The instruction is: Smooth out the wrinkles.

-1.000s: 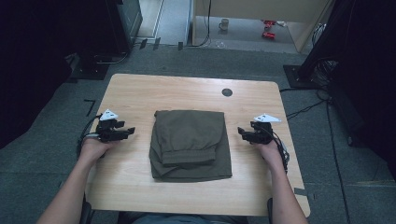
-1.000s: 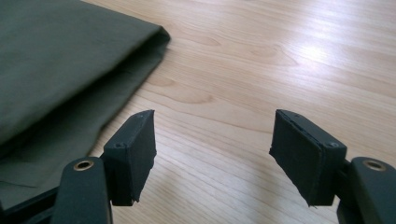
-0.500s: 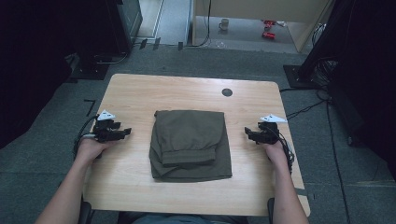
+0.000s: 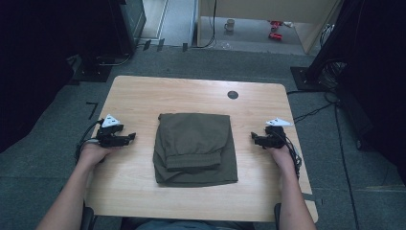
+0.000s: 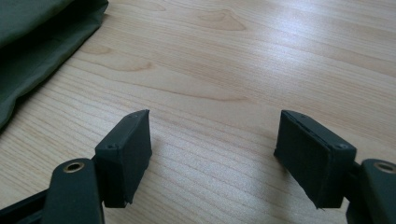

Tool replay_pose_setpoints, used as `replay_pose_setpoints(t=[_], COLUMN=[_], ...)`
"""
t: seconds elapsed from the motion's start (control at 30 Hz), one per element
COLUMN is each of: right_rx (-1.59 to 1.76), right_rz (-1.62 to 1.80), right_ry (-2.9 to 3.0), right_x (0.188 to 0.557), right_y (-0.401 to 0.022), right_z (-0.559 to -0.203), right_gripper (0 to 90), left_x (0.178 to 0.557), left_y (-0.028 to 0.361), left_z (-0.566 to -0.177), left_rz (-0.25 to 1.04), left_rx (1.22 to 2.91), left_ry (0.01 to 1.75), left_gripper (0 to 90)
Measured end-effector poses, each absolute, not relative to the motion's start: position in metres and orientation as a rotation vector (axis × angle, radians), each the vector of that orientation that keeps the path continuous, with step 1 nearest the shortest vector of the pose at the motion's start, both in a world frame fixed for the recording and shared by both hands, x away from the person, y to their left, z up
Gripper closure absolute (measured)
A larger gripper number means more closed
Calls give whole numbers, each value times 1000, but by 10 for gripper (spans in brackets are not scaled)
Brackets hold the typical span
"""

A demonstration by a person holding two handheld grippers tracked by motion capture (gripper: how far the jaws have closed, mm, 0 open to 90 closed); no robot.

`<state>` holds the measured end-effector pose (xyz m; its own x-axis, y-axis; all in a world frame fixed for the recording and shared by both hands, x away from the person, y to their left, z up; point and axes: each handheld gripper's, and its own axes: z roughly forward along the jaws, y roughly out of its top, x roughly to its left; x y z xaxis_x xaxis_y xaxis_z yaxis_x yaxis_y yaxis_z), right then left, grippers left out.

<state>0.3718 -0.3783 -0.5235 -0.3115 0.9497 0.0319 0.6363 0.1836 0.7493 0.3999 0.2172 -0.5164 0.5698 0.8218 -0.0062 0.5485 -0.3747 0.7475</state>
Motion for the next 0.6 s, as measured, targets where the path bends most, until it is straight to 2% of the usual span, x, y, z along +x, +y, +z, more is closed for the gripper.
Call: replay_pose_setpoints(t=[0.27, 0.43, 0.6], right_rx=[1485, 1497, 1504], right_rz=[937, 921, 918], right_ry=[2033, 2032, 2028], right_x=[372, 372, 372], right_y=[-376, -374, -373], right_z=[-524, -524, -524], right_gripper=[214, 149, 143], left_x=[400, 400, 400], left_y=[216, 215, 215], left_z=[-516, -516, -516], left_rz=[485, 486, 486], left_rx=[2078, 2077, 2079], left_ry=[1099, 1102, 1105], left_gripper=[284, 279, 278])
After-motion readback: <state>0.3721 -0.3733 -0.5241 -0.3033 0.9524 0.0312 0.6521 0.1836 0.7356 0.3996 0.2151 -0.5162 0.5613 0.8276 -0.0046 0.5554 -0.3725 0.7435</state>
